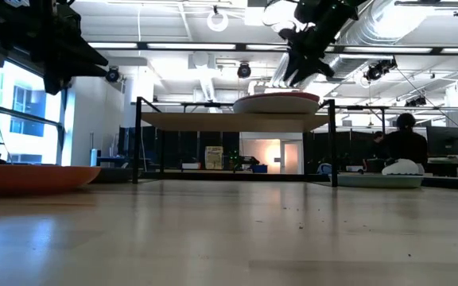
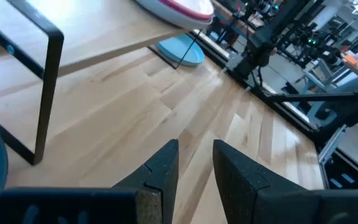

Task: Place and stack plates onto a shelf
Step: Put the orange plate on the shelf

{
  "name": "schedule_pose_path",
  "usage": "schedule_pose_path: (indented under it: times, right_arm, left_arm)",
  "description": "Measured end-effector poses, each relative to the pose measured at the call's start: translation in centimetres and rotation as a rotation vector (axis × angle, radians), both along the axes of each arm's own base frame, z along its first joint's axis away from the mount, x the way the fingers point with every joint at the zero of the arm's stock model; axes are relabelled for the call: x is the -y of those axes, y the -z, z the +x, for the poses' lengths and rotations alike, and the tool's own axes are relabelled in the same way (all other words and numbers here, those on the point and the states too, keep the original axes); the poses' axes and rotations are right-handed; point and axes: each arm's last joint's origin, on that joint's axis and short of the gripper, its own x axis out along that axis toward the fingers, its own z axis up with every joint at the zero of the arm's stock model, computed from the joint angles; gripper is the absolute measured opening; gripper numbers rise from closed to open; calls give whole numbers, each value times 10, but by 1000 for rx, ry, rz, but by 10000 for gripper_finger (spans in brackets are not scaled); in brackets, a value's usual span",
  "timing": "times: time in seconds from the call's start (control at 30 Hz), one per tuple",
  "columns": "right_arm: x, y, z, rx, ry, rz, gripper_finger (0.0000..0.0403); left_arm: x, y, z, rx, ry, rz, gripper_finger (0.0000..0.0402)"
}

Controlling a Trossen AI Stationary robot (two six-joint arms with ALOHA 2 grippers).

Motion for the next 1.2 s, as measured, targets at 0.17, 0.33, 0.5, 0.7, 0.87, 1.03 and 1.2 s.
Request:
schedule_pose_path:
  times: [0.17, 0.33, 0.5, 0.7, 0.87, 1.03, 1.2]
  right_arm:
    - [-5, -5, 9, 103, -101, 24, 92]
    - [-13, -5, 16, 105, -134, 24, 91]
    - [-20, -5, 21, 102, -154, 22, 91]
    - [-27, -5, 27, 83, -144, 4, 91]
    - [-33, -4, 32, 70, -138, -7, 91]
    - [-40, -4, 36, 70, -163, -6, 91]
    - [-46, -4, 40, 65, -174, -11, 91]
  left_arm:
    - [-2, -1, 1, 15, -64, -6, 90]
    - [-2, 0, 2, 14, -96, -26, 90]
    - [-2, -2, 4, 8, -60, 59, 90]
    - [2, -20, 10, 156, 131, 236, 90]
    - [2, -39, 10, 364, 114, 208, 90]
    - [3, -53, 11, 328, 125, 174, 90]
    - [6, -63, 19, 68, 238, 93, 90]
